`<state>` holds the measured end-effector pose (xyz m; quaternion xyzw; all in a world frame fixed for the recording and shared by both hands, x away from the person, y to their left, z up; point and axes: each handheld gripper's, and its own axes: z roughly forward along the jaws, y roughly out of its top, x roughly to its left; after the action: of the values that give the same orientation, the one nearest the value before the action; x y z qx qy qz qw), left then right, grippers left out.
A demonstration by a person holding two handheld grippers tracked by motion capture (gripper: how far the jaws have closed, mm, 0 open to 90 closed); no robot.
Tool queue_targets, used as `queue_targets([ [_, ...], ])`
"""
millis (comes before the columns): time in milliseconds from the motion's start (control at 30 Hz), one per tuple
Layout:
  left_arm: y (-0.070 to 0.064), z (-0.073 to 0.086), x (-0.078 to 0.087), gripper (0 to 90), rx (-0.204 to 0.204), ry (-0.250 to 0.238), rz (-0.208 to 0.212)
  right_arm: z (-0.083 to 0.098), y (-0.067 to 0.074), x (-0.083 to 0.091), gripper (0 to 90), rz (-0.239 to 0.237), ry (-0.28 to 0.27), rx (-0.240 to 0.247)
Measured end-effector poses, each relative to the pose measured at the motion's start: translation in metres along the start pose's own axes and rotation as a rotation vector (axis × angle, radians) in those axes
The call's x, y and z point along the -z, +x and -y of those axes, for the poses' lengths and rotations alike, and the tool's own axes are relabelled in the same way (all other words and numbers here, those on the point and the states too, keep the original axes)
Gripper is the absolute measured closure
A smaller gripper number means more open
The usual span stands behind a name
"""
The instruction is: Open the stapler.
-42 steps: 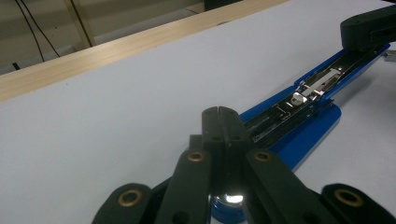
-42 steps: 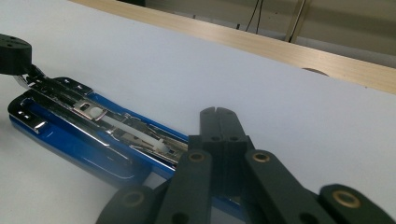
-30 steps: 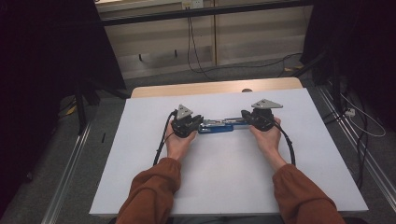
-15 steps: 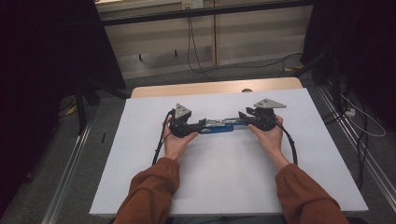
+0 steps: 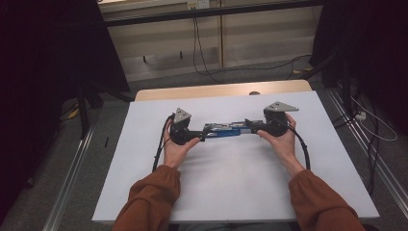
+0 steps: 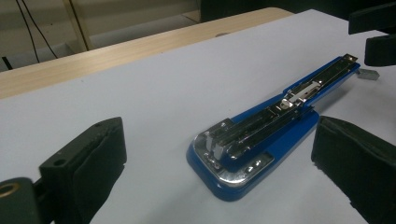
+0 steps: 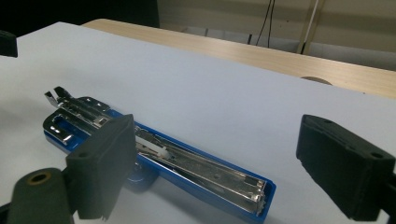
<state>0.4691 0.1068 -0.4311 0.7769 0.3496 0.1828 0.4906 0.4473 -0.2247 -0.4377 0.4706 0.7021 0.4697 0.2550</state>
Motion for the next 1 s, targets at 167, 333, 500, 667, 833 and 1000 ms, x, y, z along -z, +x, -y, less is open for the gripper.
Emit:
queue_targets([
  [167,-0.001,0.003,0.013,3.6,-0.02,-0.027,0.009,0.0,-0.002,0.006,5.6,-0.012,0.005,0.02],
  [333,-0.002,0.006,0.022,3.3,-0.053,-0.045,0.003,0.002,-0.004,0.012,5.7,-0.018,-0.003,0.012],
  [500,-0.004,0.012,0.03,3.2,-0.055,-0.031,-0.01,0.003,-0.007,0.019,5.9,-0.012,0.008,0.033],
  [667,0.0,0.019,0.036,3.2,-0.01,-0.03,-0.011,0.003,-0.014,0.029,6.4,-0.005,0.021,0.038],
  [833,-0.002,0.021,0.042,3.1,-0.007,-0.045,-0.011,0.007,-0.018,0.037,7.0,0.006,0.027,0.027],
  [1000,-0.004,0.024,0.052,3.1,-0.015,-0.056,-0.016,0.008,-0.019,0.043,7.1,0.004,0.026,0.035],
])
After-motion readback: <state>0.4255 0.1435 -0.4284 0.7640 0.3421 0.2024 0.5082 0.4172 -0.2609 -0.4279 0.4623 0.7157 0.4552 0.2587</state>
